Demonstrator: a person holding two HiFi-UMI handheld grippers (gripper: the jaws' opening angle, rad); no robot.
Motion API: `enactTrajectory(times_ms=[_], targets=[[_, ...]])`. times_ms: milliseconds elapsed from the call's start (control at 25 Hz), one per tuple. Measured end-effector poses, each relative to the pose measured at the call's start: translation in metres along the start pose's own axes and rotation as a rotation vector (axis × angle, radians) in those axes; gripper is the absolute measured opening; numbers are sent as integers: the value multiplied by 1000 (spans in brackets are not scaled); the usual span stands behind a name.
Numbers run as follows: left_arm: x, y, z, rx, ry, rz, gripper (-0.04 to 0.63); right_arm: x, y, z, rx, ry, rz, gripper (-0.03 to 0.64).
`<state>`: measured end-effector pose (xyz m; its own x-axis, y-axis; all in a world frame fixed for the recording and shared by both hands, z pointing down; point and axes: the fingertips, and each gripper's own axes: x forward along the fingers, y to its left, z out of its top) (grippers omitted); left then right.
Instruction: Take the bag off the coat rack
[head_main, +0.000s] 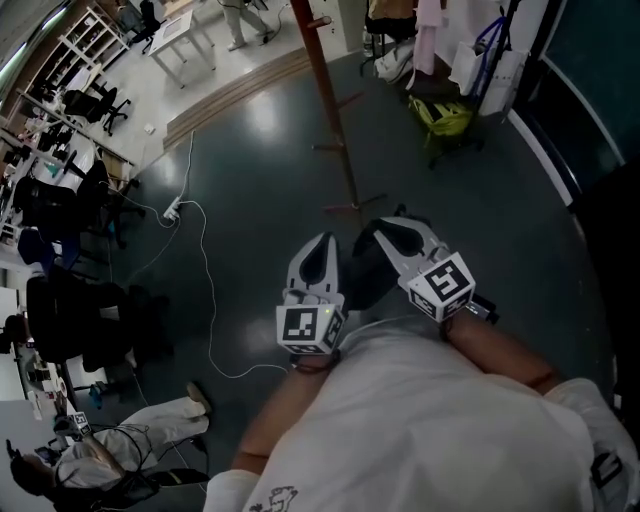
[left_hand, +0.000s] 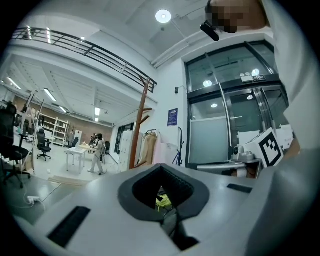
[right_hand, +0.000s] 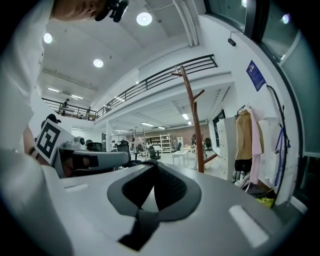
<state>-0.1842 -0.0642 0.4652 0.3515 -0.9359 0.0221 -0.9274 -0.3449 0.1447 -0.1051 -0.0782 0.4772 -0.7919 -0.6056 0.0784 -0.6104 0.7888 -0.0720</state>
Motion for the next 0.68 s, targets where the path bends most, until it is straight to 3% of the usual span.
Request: enactTrajectory(times_ms=[680], targets=[[3,-3,-2,-25,7,-7,0,-3,-7,2,10,8,-17,21]])
